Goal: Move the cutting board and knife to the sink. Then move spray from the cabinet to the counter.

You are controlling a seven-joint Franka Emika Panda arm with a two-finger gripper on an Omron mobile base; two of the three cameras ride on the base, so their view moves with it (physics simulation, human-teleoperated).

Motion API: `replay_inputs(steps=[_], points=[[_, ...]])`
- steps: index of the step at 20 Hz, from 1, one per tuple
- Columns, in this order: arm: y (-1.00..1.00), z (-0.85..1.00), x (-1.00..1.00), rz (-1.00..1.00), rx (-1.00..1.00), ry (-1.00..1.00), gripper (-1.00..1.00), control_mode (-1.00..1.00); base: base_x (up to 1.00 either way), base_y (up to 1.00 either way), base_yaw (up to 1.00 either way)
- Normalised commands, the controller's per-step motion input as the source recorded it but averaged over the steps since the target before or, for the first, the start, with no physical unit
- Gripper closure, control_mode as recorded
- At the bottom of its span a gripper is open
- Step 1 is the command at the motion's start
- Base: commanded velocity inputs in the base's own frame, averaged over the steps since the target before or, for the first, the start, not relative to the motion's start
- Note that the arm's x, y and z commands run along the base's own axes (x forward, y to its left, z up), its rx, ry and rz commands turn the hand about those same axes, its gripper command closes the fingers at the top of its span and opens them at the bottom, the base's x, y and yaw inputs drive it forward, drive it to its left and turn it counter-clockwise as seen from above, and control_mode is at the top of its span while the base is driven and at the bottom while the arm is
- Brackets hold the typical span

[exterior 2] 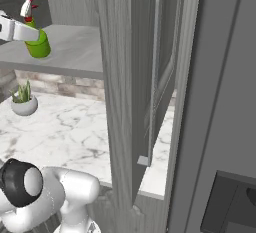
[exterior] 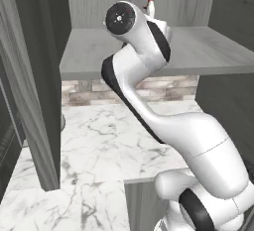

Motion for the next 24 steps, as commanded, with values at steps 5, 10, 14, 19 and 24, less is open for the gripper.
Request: replay_inputs(steps=[5,10,14,19,24], points=[[-0.49,-0.3,-1.0,-0.22,0.0,0.0,1.0,-1.0,0.0,0.0,0.0],[-0.19,-0.04,-0.9,-0.23,0.0,0.0,1.0,-1.0,0.0,0.0,0.0],[-0.02,0.04,-0.71,-0.25,0.0,0.0,1.0,-1.0,0.0,0.0,0.0],[0.0,0.32,-0.67,-0.27,0.0,0.01,1.0,-1.0,0.0,0.0,0.0],[0.0,0.3,-0.75,-0.26,0.0,0.05,1.0,-1.0,0.0,0.0,0.0]])
